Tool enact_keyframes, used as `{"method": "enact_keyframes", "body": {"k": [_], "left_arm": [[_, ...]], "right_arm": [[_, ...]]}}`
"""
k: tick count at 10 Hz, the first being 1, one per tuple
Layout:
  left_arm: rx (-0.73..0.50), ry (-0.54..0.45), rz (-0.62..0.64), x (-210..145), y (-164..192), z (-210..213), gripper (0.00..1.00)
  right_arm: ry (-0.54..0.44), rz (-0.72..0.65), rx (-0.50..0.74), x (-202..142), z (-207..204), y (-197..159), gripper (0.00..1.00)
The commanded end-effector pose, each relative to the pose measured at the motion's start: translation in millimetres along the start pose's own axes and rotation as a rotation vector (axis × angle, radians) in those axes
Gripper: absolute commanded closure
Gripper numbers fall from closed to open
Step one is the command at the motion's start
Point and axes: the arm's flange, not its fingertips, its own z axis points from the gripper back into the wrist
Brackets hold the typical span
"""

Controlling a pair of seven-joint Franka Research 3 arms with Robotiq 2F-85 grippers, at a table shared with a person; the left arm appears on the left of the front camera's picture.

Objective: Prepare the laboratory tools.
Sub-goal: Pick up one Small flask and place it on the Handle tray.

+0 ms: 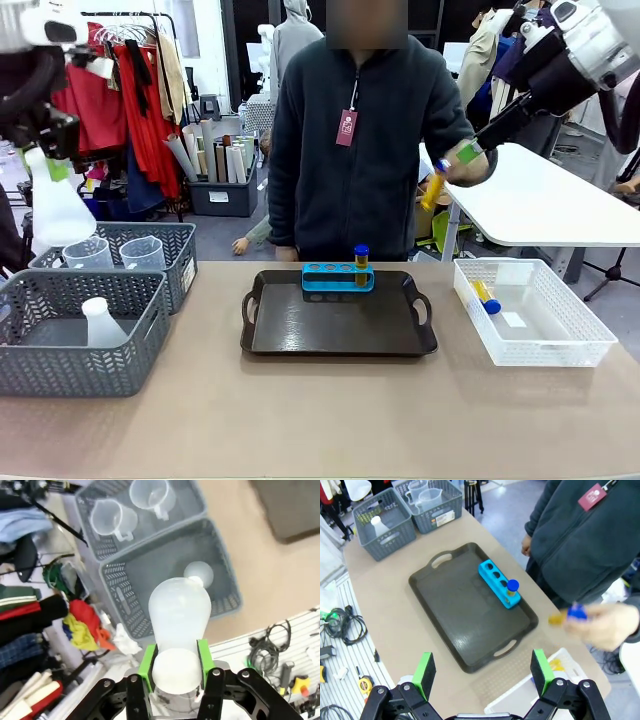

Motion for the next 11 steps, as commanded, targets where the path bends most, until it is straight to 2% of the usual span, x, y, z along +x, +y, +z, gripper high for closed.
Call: {"method": "enact_keyframes", "body": {"k": [1,3,4,9,11], "left_arm": [[0.047,-0.001,-0.096,-4.4,-7.8,21.5,1.0],[0.017,-0.01,-0.181,-10.4,-14.9,39.8,1.0],[0.02,-0.014,-0.094,-4.8,-19.9,28.0,1.0],[0.013,-0.002,-0.112,-2.9,-21.5,28.8,1.0],[0.0,-0.011,-0.164,2.7,-47.3,37.5,1.0]], "right_arm": [[-0.005,0.0,0.005,0.2,0.9,0.1,0.0],[-0.005,0.0,0.005,0.2,0.9,0.1,0.0],[-0.005,0.0,0.005,0.2,0.9,0.1,0.0],[-0.005,0.0,0.005,0.2,0.9,0.1,0.0],[-0.005,0.0,0.005,0.2,0.9,0.1,0.0]]}}
